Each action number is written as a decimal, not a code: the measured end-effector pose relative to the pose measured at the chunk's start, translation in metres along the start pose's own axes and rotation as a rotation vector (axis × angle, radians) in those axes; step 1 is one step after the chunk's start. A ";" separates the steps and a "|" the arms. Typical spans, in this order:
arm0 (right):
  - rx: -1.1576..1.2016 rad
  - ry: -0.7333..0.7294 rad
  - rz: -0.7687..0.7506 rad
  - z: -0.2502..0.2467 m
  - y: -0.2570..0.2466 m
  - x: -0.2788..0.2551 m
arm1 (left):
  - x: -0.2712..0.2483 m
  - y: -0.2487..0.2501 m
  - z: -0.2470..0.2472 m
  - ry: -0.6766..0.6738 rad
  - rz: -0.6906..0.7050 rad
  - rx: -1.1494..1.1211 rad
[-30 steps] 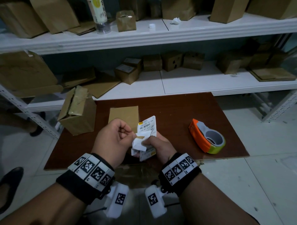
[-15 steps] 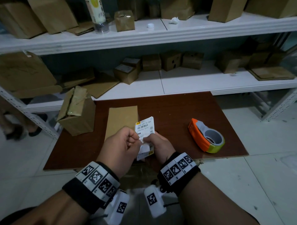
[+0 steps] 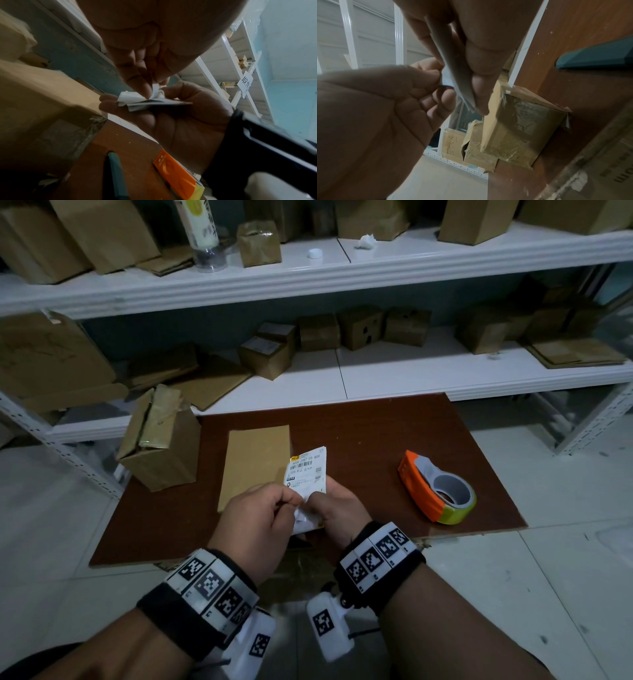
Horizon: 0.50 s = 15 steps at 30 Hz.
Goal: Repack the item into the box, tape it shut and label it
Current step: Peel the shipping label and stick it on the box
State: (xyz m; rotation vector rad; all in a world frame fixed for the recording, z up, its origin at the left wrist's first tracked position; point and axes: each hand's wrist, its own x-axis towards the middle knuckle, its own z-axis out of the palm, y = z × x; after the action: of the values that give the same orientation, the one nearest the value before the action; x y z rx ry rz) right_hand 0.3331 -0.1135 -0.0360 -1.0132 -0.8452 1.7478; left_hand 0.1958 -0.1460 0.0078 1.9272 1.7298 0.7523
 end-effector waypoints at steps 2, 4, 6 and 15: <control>-0.029 0.001 -0.005 -0.001 0.001 0.000 | -0.001 0.000 0.000 -0.004 -0.005 -0.013; -0.051 -0.003 -0.002 -0.004 0.000 0.000 | -0.002 -0.001 0.000 -0.013 -0.013 -0.012; -0.078 0.000 0.010 -0.005 -0.001 0.000 | -0.002 -0.002 0.000 -0.013 -0.012 0.030; -0.129 -0.021 -0.036 -0.001 -0.003 -0.001 | 0.003 0.001 -0.005 0.031 -0.089 0.019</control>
State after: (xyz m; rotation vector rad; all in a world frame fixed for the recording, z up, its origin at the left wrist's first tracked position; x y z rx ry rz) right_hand 0.3356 -0.1126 -0.0335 -1.0588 -0.9939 1.6937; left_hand 0.1939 -0.1431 0.0125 1.8464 1.8351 0.7390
